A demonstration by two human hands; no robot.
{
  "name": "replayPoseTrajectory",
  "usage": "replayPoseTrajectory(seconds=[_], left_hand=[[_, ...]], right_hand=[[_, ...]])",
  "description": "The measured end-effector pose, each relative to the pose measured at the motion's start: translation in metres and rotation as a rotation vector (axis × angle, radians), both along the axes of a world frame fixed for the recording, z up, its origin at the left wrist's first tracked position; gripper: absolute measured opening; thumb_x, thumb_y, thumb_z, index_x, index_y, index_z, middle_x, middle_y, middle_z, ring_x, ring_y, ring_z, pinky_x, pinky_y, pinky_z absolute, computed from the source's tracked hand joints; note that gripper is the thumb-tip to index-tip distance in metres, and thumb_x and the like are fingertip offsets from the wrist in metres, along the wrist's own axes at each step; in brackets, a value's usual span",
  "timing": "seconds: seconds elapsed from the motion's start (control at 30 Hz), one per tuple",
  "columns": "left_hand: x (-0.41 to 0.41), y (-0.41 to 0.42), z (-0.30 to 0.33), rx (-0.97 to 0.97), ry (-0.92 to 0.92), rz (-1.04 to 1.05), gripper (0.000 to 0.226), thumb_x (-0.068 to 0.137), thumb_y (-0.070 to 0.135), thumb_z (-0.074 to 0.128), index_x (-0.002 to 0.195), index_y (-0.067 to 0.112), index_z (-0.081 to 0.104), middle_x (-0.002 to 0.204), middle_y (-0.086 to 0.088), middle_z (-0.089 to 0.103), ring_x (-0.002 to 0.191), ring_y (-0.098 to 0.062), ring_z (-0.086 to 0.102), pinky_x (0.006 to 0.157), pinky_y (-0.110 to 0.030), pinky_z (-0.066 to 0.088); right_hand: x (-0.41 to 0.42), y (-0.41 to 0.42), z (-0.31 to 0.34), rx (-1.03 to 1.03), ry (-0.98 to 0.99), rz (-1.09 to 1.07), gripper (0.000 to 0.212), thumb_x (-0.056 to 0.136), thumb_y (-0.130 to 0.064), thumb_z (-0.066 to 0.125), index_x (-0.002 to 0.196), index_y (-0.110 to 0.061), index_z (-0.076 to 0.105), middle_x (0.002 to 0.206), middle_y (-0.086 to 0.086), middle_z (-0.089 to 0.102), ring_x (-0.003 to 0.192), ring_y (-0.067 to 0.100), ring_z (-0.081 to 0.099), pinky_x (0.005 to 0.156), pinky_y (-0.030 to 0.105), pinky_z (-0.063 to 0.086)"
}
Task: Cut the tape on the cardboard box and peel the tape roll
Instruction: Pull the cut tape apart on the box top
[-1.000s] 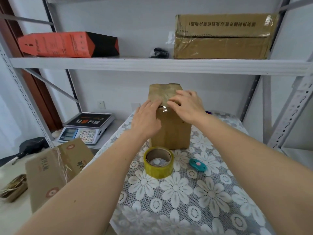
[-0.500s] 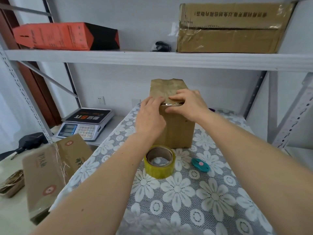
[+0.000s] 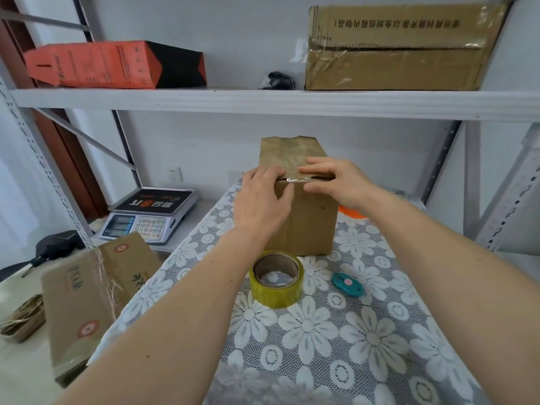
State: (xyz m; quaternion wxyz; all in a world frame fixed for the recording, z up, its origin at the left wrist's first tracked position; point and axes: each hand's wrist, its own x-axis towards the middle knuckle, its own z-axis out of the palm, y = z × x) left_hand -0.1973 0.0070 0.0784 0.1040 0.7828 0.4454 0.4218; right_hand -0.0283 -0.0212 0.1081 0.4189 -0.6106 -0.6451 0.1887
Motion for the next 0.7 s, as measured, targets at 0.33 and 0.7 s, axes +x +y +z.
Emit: replayPoseTrajectory(seconds=[0.33,0.7], left_hand=[[0.003,0.002,0.003,-0.017,-0.028,0.028,0.035,0.086,0.045,0.062,0.115,0.026,0.060,0.116,0.010,0.060,0.123,-0.013,0.038,0.077,-0.031,0.040],[-0.002,0.004,0.004,-0.039,0.012,0.018,0.033,0.090,0.041,0.058,0.121,0.029,0.058,0.121,0.011,0.058,0.125,-0.013,0.036,0.076,-0.031,0.036]], right_hand=[[-0.003,-0.009,-0.004,0.083,0.121,-0.085,0.047,0.071,-0.019,0.081,0.116,-0.016,0.068,0.131,-0.006,0.057,0.118,0.005,0.051,0.100,0.018,0.039],[-0.007,-0.004,-0.012,0.148,0.112,-0.129,0.042,0.074,-0.012,0.079,0.114,-0.016,0.069,0.127,-0.002,0.058,0.114,0.008,0.053,0.090,0.007,0.035]])
